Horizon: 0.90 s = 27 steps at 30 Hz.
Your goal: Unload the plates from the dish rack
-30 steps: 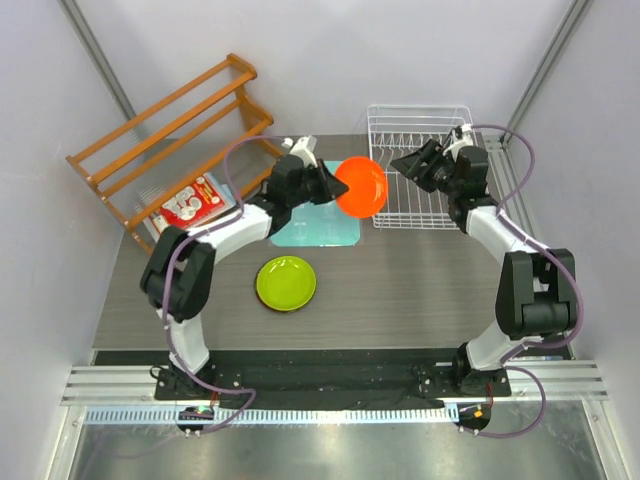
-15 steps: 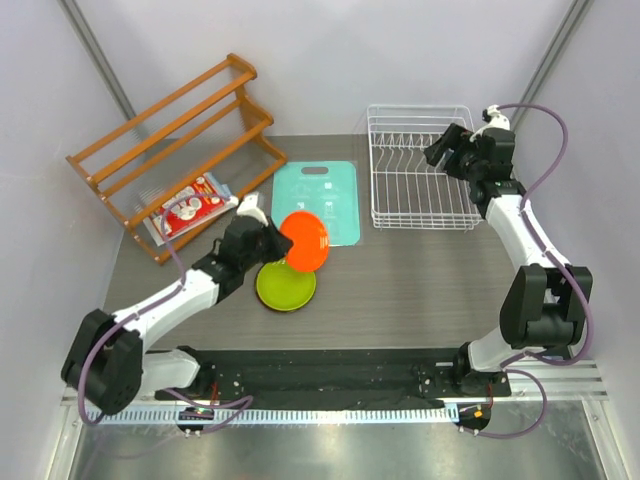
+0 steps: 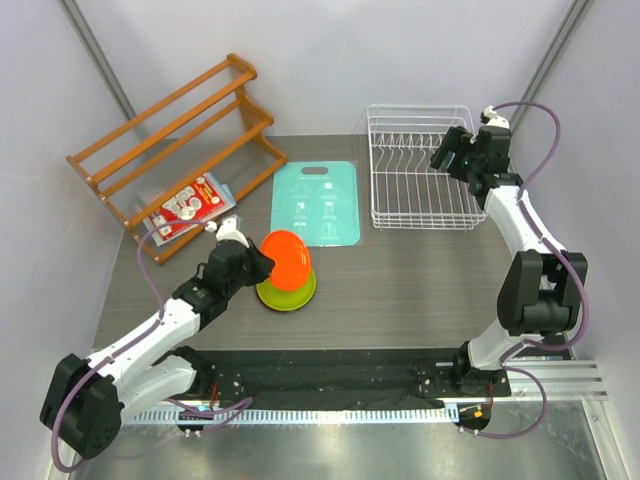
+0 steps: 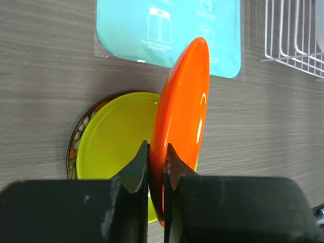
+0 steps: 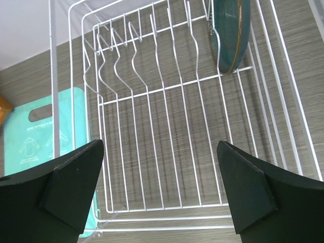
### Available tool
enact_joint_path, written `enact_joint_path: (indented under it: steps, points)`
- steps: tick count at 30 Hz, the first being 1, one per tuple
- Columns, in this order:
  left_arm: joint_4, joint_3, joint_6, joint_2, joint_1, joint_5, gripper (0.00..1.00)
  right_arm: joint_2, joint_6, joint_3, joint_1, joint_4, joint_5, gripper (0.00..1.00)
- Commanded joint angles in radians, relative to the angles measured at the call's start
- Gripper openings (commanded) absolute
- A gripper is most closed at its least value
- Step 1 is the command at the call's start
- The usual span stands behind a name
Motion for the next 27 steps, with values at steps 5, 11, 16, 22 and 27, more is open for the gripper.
enact_joint_path:
  steps: [5,11,16,22,27]
  points:
    - [-0.026,-0.096,-0.079,-0.067,0.0,-0.02,0.0,0.041,-0.046,0.119,-0.024,-0.027,0.084,1.0]
    - [-0.041,-0.132,-0.092,-0.081,0.0,-0.013,0.06,0.052,-0.051,0.14,-0.032,-0.036,0.11,1.0]
    - [-0.053,-0.153,-0.103,-0.116,0.0,-0.008,0.37,0.099,-0.083,0.192,-0.041,-0.076,0.169,1.0]
    - [-0.105,-0.139,-0.089,-0.148,0.0,-0.034,0.56,0.156,-0.132,0.24,-0.042,-0.096,0.258,1.0]
    - [-0.16,-0.097,-0.06,-0.153,0.0,-0.043,0.85,0.194,-0.149,0.285,-0.044,-0.102,0.293,1.0]
